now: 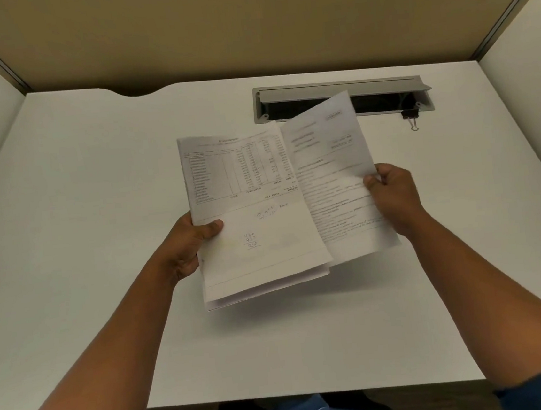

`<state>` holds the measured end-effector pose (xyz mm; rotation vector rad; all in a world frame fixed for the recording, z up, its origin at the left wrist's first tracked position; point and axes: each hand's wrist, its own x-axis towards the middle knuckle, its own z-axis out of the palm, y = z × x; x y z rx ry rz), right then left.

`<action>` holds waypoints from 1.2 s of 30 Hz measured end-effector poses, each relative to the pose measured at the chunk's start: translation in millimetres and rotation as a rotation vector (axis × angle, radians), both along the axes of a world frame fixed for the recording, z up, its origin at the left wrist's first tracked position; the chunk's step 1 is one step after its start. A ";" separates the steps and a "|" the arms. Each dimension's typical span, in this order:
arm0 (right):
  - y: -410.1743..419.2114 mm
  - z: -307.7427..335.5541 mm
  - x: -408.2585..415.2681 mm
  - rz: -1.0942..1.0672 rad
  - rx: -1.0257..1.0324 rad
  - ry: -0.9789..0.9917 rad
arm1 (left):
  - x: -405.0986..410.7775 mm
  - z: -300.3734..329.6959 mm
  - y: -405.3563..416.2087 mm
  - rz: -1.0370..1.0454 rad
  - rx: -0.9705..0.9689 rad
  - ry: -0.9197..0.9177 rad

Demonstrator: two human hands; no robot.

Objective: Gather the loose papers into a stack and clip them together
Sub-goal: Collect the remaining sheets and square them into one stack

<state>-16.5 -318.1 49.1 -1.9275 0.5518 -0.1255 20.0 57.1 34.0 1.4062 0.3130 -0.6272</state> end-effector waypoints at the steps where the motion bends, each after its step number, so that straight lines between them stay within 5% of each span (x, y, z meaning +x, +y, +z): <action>1: -3.4 2.8 1.5 -0.043 -0.020 -0.022 | -0.1 -1.4 2.7 0.018 0.032 -0.008; 8: -9.0 25.6 15.3 -0.108 0.113 0.020 | -2.6 -6.6 15.0 0.035 0.199 -0.099; 26: 98.7 -3.2 2.1 0.253 0.261 0.172 | -4.8 6.5 -14.0 -0.104 -0.020 -0.073; 32: 114.3 -14.1 8.6 0.312 0.235 0.135 | -0.6 4.3 -6.3 0.017 -0.258 0.121; 36: 119.6 -20.8 17.4 0.349 0.243 0.134 | -4.7 -11.0 1.8 -0.033 -0.068 0.053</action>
